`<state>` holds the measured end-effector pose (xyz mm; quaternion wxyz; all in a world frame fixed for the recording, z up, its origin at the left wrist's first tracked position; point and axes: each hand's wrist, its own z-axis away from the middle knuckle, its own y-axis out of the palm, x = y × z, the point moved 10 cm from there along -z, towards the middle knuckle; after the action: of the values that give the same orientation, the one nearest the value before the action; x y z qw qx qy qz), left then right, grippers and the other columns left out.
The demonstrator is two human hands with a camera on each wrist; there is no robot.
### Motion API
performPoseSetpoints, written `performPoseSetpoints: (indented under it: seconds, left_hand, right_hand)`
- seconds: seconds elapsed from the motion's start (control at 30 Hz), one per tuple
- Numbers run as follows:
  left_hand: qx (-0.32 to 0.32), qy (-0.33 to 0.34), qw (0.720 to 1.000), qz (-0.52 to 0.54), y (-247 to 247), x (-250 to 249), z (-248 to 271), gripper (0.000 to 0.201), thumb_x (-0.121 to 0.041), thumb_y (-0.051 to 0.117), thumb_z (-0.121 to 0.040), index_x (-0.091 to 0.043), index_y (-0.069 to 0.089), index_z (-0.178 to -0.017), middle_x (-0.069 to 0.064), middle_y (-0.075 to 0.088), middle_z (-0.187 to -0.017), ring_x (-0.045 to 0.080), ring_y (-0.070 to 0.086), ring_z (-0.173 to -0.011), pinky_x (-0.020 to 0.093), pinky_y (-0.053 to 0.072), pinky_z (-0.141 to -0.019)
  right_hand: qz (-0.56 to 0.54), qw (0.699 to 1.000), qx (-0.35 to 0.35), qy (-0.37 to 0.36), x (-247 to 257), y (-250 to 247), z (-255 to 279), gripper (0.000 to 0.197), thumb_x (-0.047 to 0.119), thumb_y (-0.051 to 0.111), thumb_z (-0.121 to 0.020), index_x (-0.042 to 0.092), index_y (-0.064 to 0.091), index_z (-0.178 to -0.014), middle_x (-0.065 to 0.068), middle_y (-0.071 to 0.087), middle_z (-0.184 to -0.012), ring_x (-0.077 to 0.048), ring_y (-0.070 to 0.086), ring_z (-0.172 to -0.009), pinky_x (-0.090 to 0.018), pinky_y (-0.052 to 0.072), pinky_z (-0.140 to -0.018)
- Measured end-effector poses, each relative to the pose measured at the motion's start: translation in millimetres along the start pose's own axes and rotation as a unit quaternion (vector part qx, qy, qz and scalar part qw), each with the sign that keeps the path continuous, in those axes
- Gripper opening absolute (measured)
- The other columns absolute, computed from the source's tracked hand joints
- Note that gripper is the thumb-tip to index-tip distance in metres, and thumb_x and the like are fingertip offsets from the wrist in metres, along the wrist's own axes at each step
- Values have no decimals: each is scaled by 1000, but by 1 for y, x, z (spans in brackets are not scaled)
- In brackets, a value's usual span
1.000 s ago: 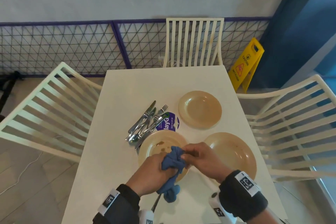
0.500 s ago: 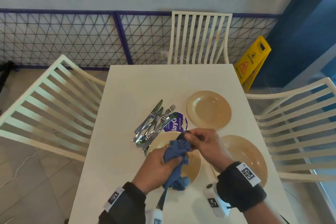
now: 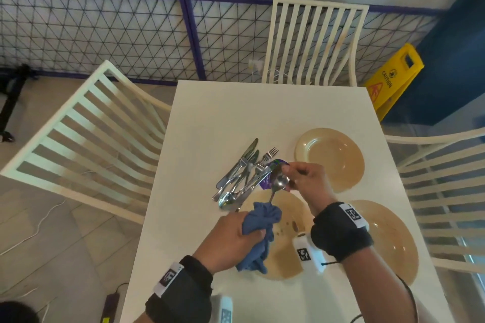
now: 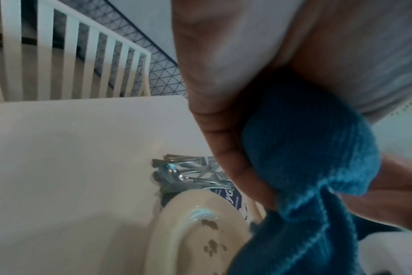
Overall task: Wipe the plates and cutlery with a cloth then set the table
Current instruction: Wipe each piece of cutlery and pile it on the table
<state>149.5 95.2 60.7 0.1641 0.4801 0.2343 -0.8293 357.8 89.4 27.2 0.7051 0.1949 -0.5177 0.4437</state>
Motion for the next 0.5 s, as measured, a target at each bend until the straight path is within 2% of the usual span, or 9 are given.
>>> performPoseSetpoints:
  seconds: [0.07,0.1,0.2,0.27,0.33,0.4,0.5]
  left_hand:
    - [-13,-32,999,-22,-21,24,1,15,-29,63,-89,-22,74,-96,-5,77,-94,11,72,-90,41,58,-88]
    - [-25,-47,998,-28,-35,34,1,13,-30,65,-89,-25,74,-97,-6,77,-95,11,72,-91,43,57,-89]
    - [-42,-77,995,-43,-72,57,4,10,-23,68,-92,-26,72,-101,-2,78,-94,11,74,-88,42,60,-86]
    - [-55,-98,993,-23,-92,74,10,9,-19,69,-93,-24,71,-99,1,78,-91,14,76,-83,45,61,-82]
    - [-75,-105,991,-35,-110,90,17,11,-15,69,-92,-25,72,-96,-4,78,-90,11,74,-85,42,59,-86]
    - [-84,-120,989,-38,-121,104,21,12,-14,69,-92,-25,71,-98,-6,78,-91,10,74,-86,38,59,-85]
    - [-89,-147,985,-25,-126,119,22,14,-13,68,-93,-24,68,-101,-2,78,-92,11,75,-84,36,61,-78]
  right_hand:
    - [-7,999,-22,26,-9,6,-21,13,14,69,-92,6,77,-87,-11,71,-79,-16,62,-62,-29,57,-64]
    - [-6,999,-32,38,-16,11,-30,12,13,68,-93,5,77,-89,-11,71,-78,-15,62,-61,-29,57,-63]
    - [-1,994,-74,82,-44,20,-66,10,10,68,-93,7,76,-88,-13,71,-78,-16,63,-58,-34,59,-65]
    - [6,991,-85,102,-62,25,-91,16,6,66,-93,11,74,-81,-16,72,-83,-18,64,-60,-32,58,-62]
    - [21,988,-89,121,-77,31,-110,8,8,67,-93,8,74,-87,-15,72,-87,-20,67,-65,-29,57,-61]
    - [30,985,-96,137,-88,37,-123,9,9,68,-93,2,72,-97,-14,71,-87,-23,68,-69,-28,59,-58]
    - [39,983,-83,161,-100,46,-132,14,12,68,-93,4,70,-104,-15,71,-89,-25,69,-76,-32,62,-69]
